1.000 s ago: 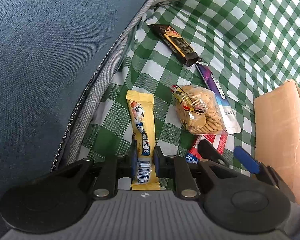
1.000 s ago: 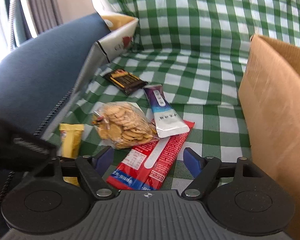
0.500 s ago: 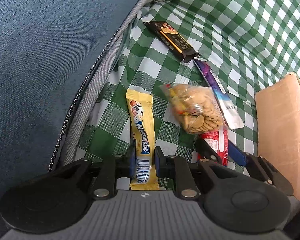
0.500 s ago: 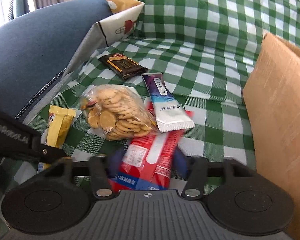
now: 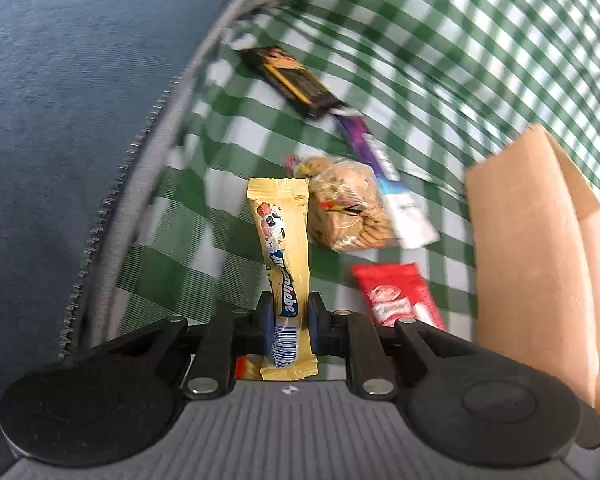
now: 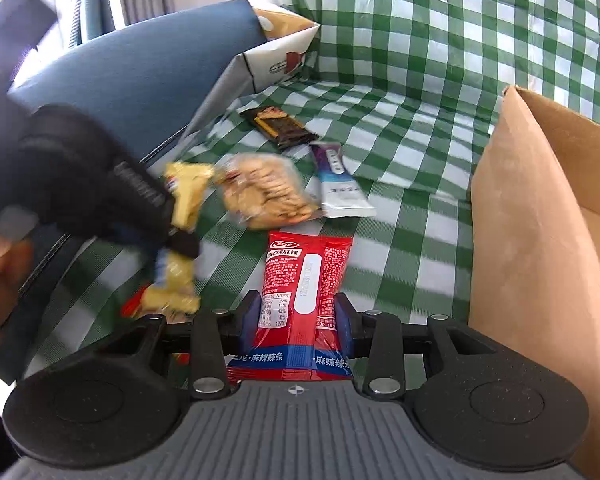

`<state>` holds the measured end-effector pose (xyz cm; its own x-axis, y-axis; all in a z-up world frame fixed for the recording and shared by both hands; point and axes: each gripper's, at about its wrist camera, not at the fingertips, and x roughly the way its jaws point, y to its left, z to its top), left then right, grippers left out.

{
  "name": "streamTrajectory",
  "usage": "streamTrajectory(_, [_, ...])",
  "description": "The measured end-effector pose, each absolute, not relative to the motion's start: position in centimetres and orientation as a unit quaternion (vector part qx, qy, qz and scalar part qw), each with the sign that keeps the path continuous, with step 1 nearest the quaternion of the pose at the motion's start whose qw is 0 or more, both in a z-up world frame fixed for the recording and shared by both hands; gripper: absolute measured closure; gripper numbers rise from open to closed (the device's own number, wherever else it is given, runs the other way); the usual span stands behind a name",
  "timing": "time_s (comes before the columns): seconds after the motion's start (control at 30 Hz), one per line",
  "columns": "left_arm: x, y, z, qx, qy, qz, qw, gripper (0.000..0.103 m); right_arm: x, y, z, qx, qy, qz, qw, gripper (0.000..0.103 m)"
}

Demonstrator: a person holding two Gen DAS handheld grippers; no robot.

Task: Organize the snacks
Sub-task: 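Grasp the yellow wafer bar with the left tool while the right tool grasps the red-and-white biscuit pack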

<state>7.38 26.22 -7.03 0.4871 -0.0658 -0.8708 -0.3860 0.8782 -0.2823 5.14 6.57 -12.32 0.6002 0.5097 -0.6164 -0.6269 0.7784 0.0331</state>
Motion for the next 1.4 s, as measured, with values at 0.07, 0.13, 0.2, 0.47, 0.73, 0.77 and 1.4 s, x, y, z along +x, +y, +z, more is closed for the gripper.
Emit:
streamTrajectory(0.07, [7.5, 25.5, -7.2, -0.216, 0.505, 0.075, 0.832, 0.085, 4.1, 6.3, -12.6, -0.101, 0.318, 0.320, 0.887, 0.062])
streamTrajectory(0.13, [7.5, 25.0, -7.4, -0.205, 0.514, 0.061, 0.831, 0.085, 3.4, 6.0, -13.0, -0.109, 0.326, 0.321, 0.882, 0.062])
streamTrajectory(0.2, [7.5, 24.4, -7.6, -0.192, 0.523, 0.057, 0.828, 0.084, 3.1, 5.8, -13.3, -0.114, 0.332, 0.321, 0.879, 0.061])
streamTrajectory(0.47, [7.9, 23.8, -8.3, -0.173, 0.536, 0.070, 0.824, 0.082, 3.9, 5.5, -13.8, -0.100, 0.355, 0.320, 0.873, 0.056])
streamTrajectory(0.73, [8.6, 23.5, -8.6, -0.160, 0.543, 0.074, 0.821, 0.078, 4.2, 6.1, -14.3, -0.115, 0.353, 0.317, 0.872, 0.053])
streamTrajectory(0.77, [8.6, 23.5, -8.7, -0.160, 0.543, 0.074, 0.821, 0.078, 4.2, 6.1, -14.2, -0.114, 0.354, 0.317, 0.873, 0.053])
streamTrajectory(1.4, [7.8, 23.8, -6.5, -0.175, 0.486, 0.084, 0.852, 0.086, 2.8, 5.2, -12.7, -0.122, 0.302, 0.320, 0.890, 0.097])
